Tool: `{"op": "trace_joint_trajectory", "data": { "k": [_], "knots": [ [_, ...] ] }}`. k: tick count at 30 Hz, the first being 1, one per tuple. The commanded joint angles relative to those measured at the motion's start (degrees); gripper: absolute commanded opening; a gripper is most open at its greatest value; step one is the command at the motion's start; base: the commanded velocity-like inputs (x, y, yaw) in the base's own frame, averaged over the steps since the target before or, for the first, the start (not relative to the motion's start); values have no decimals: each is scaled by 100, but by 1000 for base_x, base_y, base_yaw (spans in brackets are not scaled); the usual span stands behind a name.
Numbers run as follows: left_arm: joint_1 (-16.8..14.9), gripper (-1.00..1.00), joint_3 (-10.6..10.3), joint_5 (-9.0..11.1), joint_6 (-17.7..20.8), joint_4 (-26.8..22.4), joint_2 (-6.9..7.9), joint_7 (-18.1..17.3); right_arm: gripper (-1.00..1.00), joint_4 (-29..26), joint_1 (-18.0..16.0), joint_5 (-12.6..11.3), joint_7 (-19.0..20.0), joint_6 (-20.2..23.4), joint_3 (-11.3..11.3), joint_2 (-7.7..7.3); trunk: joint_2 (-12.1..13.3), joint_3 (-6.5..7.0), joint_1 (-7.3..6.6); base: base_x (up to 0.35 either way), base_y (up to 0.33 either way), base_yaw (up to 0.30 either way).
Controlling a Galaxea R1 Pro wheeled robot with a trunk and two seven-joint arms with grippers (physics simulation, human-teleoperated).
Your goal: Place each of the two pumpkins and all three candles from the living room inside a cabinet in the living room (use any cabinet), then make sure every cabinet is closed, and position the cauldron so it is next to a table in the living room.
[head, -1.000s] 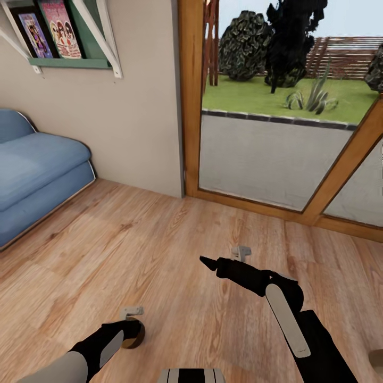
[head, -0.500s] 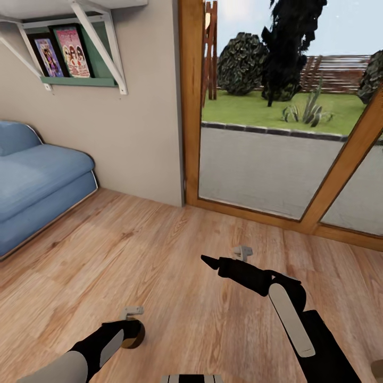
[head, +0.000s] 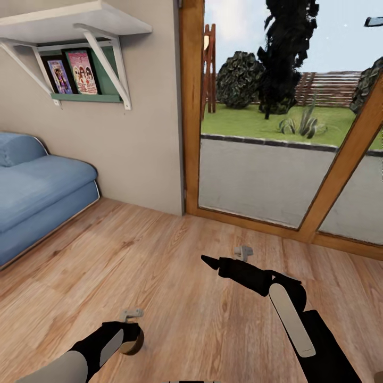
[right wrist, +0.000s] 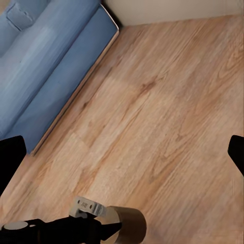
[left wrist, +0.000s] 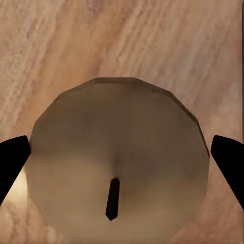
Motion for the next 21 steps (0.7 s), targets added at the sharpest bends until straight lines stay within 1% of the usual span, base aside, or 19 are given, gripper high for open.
{"op": "trace_joint_trajectory", "data": {
  "k": [1,12,21],
  "knots": [
    [0,-100,-47,66,34,-17,6,47,100,-3,-3,22,23,18,1,-3,0,18,-3,0,0,0],
    [-7,-100,-45,54,45,-25,13,42,100,-3,-3,16,23,19,-9,2,15,262,-32,0,0,0],
    [-7,-100,-55,48,45,-26,7,39,100,-3,-3,-102,23,17,-16,-7,27,461,-55,0,0,0]
  ]
}}
